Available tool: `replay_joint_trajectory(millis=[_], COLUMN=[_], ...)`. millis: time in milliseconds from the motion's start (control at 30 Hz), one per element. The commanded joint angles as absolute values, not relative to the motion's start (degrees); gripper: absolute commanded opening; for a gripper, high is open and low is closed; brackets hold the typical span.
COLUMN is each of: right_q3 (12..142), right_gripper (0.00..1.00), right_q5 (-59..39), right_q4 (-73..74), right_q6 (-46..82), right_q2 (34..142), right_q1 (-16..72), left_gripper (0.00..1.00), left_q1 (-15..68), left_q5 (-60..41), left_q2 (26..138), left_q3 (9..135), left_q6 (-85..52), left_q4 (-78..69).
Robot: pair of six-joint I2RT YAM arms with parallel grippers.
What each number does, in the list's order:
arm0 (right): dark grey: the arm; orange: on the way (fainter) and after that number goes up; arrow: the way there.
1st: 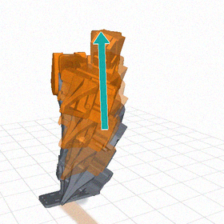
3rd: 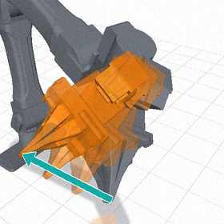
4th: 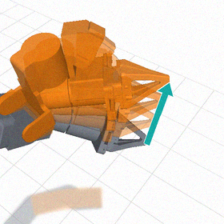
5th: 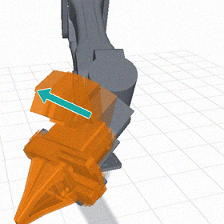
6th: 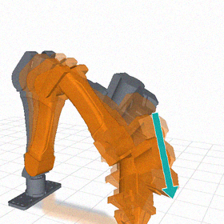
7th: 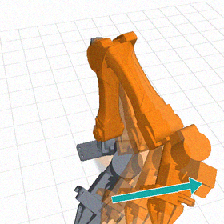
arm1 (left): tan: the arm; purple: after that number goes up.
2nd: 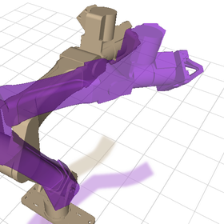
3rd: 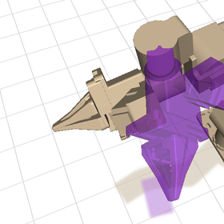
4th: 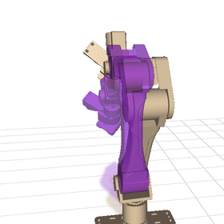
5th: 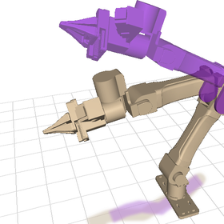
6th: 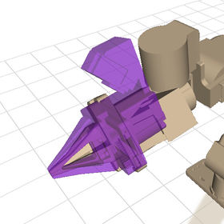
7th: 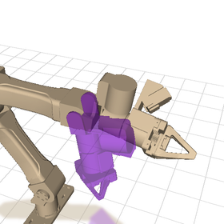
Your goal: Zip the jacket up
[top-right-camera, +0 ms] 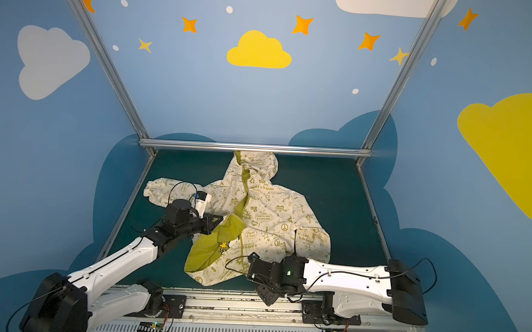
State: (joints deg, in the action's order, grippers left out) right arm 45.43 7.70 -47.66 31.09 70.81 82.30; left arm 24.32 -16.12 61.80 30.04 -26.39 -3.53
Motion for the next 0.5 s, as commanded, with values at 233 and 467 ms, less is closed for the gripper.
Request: replay_joint_trajectory(millis=[233,467], right_q3=[45.61,46.05], right_gripper=[0.64,0.52], right_q5=[11.79,6.52], right_q4=[-41.82,-38.59], right_q6=[30.51,26.2], right_q2=[76.68,78.78], right_q1=[81.49,78.14], left_gripper=[0.03,0.03], left_q1=[24.32,24.48], left_q5=[-15.21,-13.9], left_q2=[58.28,57.32], left_q3=[26.31,25.86], left_q6=[-27.5,-27.8], left_q4=[-3.26,-3.43])
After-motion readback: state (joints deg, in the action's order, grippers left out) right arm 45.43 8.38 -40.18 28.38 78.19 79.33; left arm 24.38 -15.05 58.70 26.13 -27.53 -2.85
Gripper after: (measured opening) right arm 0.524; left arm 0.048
